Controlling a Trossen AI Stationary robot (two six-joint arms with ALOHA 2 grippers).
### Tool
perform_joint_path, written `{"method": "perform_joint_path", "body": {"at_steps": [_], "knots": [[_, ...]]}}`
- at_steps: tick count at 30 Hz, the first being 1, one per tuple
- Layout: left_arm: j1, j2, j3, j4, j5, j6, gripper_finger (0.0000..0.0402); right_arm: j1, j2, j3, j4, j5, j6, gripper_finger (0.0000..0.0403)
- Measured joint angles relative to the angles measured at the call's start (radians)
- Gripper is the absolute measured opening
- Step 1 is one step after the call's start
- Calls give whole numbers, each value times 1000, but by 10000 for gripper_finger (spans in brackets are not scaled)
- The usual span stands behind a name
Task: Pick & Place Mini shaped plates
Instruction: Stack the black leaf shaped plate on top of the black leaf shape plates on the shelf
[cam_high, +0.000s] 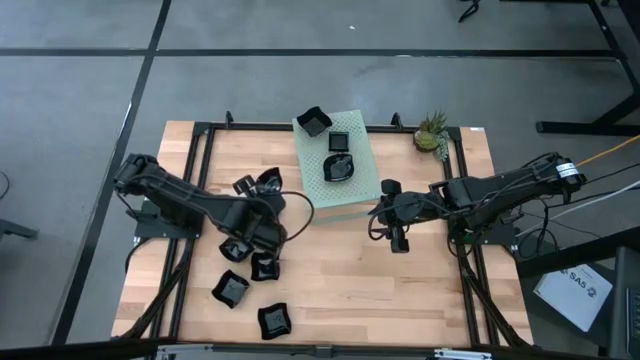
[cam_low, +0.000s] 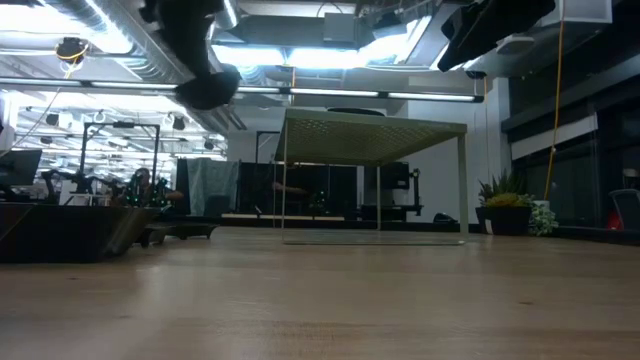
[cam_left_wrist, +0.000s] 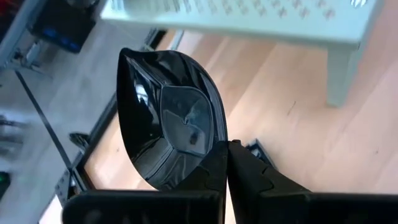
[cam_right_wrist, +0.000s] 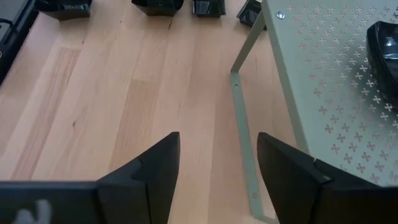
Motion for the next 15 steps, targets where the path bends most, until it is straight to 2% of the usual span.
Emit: {"method": "perform_joint_path", "body": {"at_steps": [10,15], "knots": [[66,0,104,15,-33,179,2,0,0,0,0,0,-2,212],[98,0,130,92,-33,306,2,0,0,0,0,0,-2,212]]}}
